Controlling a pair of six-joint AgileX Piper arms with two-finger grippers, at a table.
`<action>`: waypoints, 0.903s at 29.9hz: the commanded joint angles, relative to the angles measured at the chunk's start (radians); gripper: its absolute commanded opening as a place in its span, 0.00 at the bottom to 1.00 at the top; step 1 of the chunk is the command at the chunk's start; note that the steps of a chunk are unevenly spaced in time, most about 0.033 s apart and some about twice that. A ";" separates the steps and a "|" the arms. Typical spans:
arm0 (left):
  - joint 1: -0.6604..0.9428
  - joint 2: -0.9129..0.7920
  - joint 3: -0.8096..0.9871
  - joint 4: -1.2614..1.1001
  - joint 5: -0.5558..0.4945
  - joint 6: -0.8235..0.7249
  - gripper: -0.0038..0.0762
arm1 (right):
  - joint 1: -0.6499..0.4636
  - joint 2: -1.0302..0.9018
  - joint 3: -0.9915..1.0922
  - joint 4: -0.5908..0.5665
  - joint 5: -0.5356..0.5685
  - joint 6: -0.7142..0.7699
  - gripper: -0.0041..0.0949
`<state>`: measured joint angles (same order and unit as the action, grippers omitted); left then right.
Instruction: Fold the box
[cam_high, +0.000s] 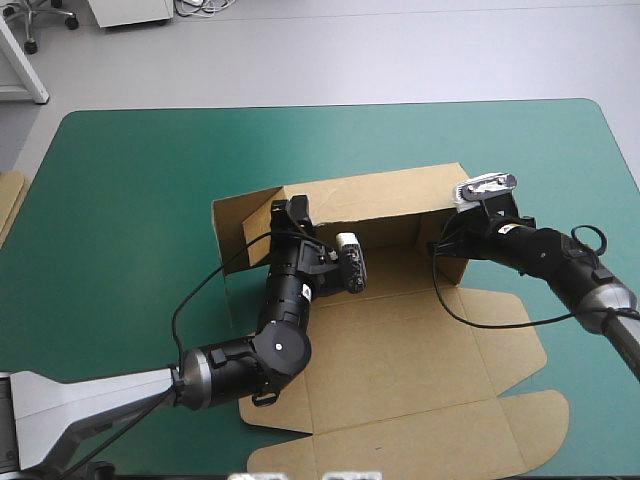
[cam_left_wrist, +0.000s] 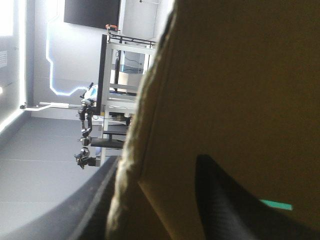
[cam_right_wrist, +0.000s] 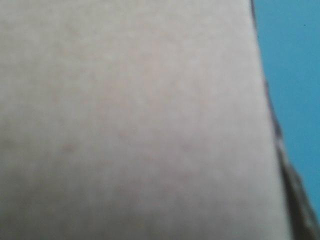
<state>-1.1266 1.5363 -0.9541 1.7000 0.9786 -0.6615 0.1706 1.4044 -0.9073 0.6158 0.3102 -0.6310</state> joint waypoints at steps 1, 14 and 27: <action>-0.064 -0.036 -0.029 0.115 0.127 0.030 0.51 | -0.003 -0.025 -0.025 0.038 -0.045 0.018 0.02; -0.255 -0.123 -0.248 -0.303 0.288 0.147 0.51 | -0.003 -0.025 -0.025 0.033 -0.053 0.014 0.02; 0.214 -0.296 -0.608 -0.812 0.152 0.307 0.51 | -0.003 -0.025 -0.027 0.027 0.002 0.009 0.02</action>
<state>-1.0483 1.2836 -1.5260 0.9310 1.1853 -0.3509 0.1706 1.4066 -0.9069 0.6190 0.3097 -0.6284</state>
